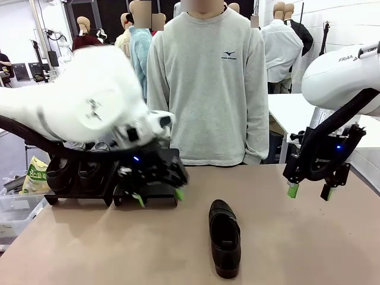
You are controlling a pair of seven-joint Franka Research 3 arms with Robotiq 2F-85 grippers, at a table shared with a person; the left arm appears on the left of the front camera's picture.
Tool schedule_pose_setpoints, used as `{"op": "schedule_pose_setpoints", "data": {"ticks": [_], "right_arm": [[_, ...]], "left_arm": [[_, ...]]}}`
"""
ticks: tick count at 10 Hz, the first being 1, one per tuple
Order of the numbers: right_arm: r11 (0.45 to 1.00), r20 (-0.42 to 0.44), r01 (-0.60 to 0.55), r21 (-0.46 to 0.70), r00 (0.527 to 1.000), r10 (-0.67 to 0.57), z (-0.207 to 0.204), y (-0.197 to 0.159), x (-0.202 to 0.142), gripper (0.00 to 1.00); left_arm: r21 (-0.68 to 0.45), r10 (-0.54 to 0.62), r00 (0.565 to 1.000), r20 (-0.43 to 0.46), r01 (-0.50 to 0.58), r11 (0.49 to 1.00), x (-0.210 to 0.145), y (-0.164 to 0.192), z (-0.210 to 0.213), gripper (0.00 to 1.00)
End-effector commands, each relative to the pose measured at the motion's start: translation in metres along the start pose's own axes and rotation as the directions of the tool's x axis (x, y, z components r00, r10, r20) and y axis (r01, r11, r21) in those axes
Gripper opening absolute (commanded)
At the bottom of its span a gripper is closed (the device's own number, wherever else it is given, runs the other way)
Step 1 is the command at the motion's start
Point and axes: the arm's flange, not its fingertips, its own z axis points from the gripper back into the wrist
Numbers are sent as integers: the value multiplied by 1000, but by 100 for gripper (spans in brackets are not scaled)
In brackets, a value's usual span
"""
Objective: Organize the shoes by placing them on the stand.
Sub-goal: Place the Shoe from the middle of the table onto the Shoes Stand.
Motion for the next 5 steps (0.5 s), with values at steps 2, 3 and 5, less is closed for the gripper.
{"op": "schedule_pose_setpoints", "data": {"ticks": [2,3,5], "right_arm": [[1000,10,-4,-1,1000,4,5,3,-6,100],[1000,10,-4,-1,1000,4,5,3,-6,100],[1000,10,-4,-1,1000,4,5,3,-6,100]], "left_arm": [[49,114,993,41,-116,992,18,-29,-47,100],[83,118,992,32,-121,989,26,-38,-60,100],[151,139,990,27,-141,978,29,-46,-83,100]]}}
